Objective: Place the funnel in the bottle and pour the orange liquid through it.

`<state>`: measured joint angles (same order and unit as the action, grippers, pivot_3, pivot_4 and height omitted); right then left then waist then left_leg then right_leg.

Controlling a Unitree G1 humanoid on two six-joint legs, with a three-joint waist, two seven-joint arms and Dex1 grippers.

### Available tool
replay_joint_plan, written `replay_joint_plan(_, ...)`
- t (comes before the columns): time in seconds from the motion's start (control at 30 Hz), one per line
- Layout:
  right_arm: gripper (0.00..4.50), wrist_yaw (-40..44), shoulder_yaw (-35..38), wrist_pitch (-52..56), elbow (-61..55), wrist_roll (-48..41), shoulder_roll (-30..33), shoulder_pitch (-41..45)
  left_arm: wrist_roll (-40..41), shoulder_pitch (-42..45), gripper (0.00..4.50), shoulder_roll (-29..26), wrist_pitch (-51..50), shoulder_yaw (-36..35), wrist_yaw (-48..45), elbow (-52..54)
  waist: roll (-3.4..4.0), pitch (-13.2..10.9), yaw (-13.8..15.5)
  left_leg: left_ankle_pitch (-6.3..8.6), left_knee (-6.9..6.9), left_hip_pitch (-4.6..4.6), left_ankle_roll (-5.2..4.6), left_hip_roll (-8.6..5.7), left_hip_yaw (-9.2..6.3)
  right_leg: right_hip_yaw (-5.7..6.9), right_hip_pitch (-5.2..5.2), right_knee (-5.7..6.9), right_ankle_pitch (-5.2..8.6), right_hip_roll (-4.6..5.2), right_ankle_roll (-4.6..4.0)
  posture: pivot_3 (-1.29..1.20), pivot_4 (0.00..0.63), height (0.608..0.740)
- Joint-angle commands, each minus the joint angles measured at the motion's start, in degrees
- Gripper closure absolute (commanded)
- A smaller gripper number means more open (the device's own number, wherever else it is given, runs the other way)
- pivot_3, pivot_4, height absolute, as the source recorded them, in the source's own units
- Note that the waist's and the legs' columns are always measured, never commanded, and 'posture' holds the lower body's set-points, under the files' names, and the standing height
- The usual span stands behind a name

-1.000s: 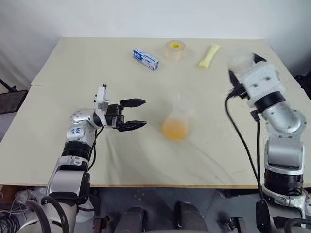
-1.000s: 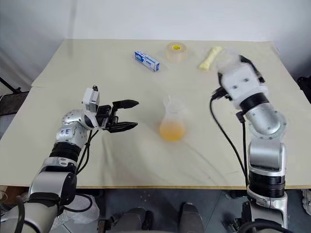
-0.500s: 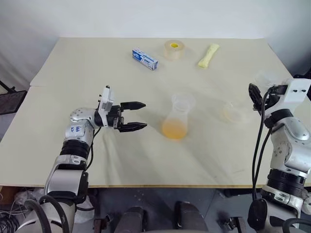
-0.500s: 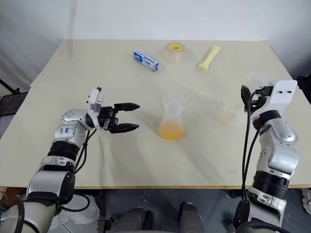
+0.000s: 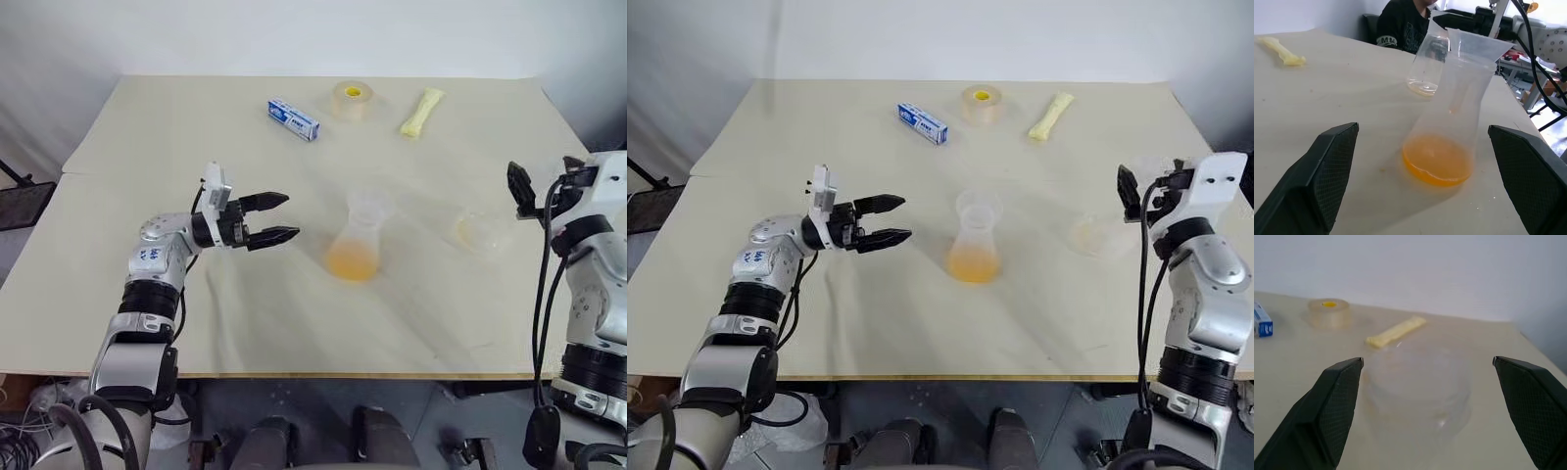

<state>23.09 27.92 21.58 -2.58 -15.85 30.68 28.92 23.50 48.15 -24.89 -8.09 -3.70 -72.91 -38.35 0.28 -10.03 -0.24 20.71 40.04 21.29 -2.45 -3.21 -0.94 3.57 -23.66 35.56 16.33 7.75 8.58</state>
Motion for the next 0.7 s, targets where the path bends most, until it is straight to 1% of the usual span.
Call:
replay_joint_plan(0.03, 0.04, 2.3, 0.8, 2.1, -6.6, -4.3, 4.1, 1.9, 0.9, -0.9, 0.00, -0.7, 2.1, -2.1, -0.6, 2.9, 0.00, 0.0, 0.0, 0.00, 0.00, 0.00, 0.00, 0.00, 0.00, 0.00, 0.00, 0.00, 0.00, 0.00, 0.00, 0.00, 0.150, 0.740)
replay_joint_plan(0.1, 0.04, 5.1, 0.8, 4.8, -10.9, -8.0, 6.4, 0.9, 1.1, -1.6, 0.00, -1.4, 2.9, -2.4, -1.8, 3.4, 0.00, 0.0, 0.0, 0.00, -0.02, 0.01, 0.00, 0.00, 0.00, 0.01, 0.00, -0.03, 0.00, 0.00, 0.00, 0.00, 0.150, 0.740)
replay_joint_plan(0.17, 0.04, 9.7, 0.7, 7.1, -16.2, -11.7, 9.2, -3.0, 0.6, -2.3, 0.00, -2.7, 3.0, -2.2, -3.2, 3.5, -0.01, 0.0, 0.2, 0.00, -0.03, 0.01, 0.00, 0.01, -0.01, 0.02, 0.00, -0.05, 0.00, 0.00, 0.00, 0.00, 0.150, 0.740)
replay_joint_plan(0.27, 0.04, 17.7, 0.9, 7.4, -23.1, -15.0, 13.1, -12.7, -0.2, -4.0, 0.00, -4.4, 4.9, -1.5, -6.0, 4.1, -0.01, 0.0, 0.5, 0.01, -0.03, 0.02, 0.01, 0.02, -0.08, 0.10, 0.07, -0.12, 0.00, -0.01, 0.00, 0.00, 0.150, 0.740)
replay_joint_plan(0.33, 0.04, 23.6, 3.0, 7.2, -27.4, -18.3, 14.5, -21.0, -0.1, -6.5, 0.00, -5.6, 5.5, -1.2, -7.4, 5.8, -0.02, 0.0, 0.7, 0.02, -0.03, 0.01, -0.02, -0.04, -0.03, 0.09, 0.14, -0.16, 0.00, 0.05, 0.01, 0.00, 0.150, 0.740)
replay_joint_plan(0.43, 0.04, 32.0, 5.0, 5.4, -32.0, -20.0, 16.1, -33.7, 0.2, -9.5, 0.00, -6.5, 6.3, -1.5, -8.1, 8.0, -0.02, 0.0, 1.5, 0.04, 0.00, 0.00, -0.06, -0.04, -0.02, 0.09, 0.16, -0.18, -0.01, 0.06, 0.02, 0.00, 0.150, 0.740)
replay_joint_plan(0.5, 0.04, 35.0, 4.9, 2.3, -31.9, -17.6, 15.9, -40.5, 0.4, -11.5, 0.00, -7.2, 5.8, -1.5, -8.2, 9.8, -0.07, 0.0, 1.6, 0.04, 0.02, 0.00, -0.06, -0.01, -0.02, 0.09, 0.20, -0.24, -0.01, 0.03, 0.02, 0.00, 0.150, 0.740)
replay_joint_plan(0.57, 0.04, 36.4, 4.0, -1.8, -29.6, -15.3, 14.5, -44.4, 0.8, -13.5, 0.00, -7.6, 5.1, -1.8, -7.8, 11.9, -0.11, 0.0, 1.7, 0.04, 0.06, -0.02, -0.07, 0.00, -0.01, 0.08, 0.30, -0.33, -0.01, 0.02, 0.03, 0.00, 0.150, 0.740)
replay_joint_plan(0.7, 0.04, 36.0, 1.8, -5.6, -26.4, -13.7, 12.9, -45.0, 1.5, -15.9, 0.00, -7.9, 3.6, -2.2, -6.5, 15.9, -0.11, 0.0, 1.6, 0.03, 0.05, -0.13, -0.09, 0.01, 0.03, 0.01, 0.41, -0.49, -0.02, 0.02, 0.04, 0.00, 0.150, 0.740)
